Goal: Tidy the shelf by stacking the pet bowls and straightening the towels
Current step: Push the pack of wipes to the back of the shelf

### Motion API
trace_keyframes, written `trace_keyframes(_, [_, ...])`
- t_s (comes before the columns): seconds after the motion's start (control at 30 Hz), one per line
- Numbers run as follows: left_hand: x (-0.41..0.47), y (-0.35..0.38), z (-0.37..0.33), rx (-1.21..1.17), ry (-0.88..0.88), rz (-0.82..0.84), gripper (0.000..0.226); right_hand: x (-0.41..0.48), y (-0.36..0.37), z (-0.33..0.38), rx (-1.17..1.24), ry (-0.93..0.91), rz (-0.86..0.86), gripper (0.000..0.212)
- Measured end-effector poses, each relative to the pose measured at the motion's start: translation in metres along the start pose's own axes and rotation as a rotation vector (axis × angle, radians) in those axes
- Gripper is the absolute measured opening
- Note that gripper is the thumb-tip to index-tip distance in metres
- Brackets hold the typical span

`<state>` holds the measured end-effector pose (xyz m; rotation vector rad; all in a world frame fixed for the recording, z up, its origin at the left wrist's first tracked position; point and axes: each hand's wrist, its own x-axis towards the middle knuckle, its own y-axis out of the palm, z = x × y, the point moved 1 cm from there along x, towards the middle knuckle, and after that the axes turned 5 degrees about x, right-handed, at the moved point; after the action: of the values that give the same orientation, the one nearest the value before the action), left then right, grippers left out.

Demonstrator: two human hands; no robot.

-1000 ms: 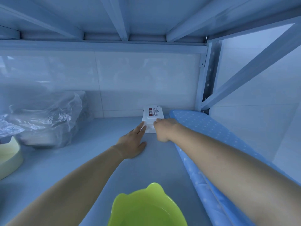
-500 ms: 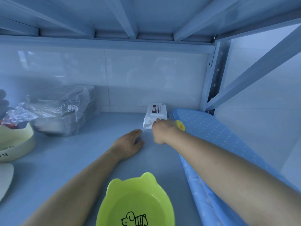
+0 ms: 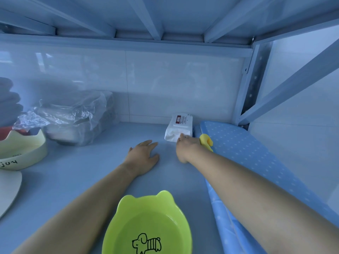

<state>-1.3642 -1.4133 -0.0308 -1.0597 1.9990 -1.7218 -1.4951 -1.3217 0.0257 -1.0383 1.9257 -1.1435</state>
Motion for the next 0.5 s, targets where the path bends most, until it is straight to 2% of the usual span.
trace_keyframes(0.2, [0.002,0.0,-0.002,0.031,0.017,0.011,0.052,0.0,0.0,0.0,0.066,-0.018,-0.047,0.056])
trace_keyframes(0.33, [-0.004,-0.002,-0.004,-0.013,0.036,-0.023,0.046,-0.015,-0.001,0.004,0.099,-0.111,-0.119,0.044])
trace_keyframes(0.5, [-0.014,-0.006,-0.002,-0.04,0.084,0.021,0.036,-0.031,-0.006,0.012,0.125,-0.171,-0.11,0.029])
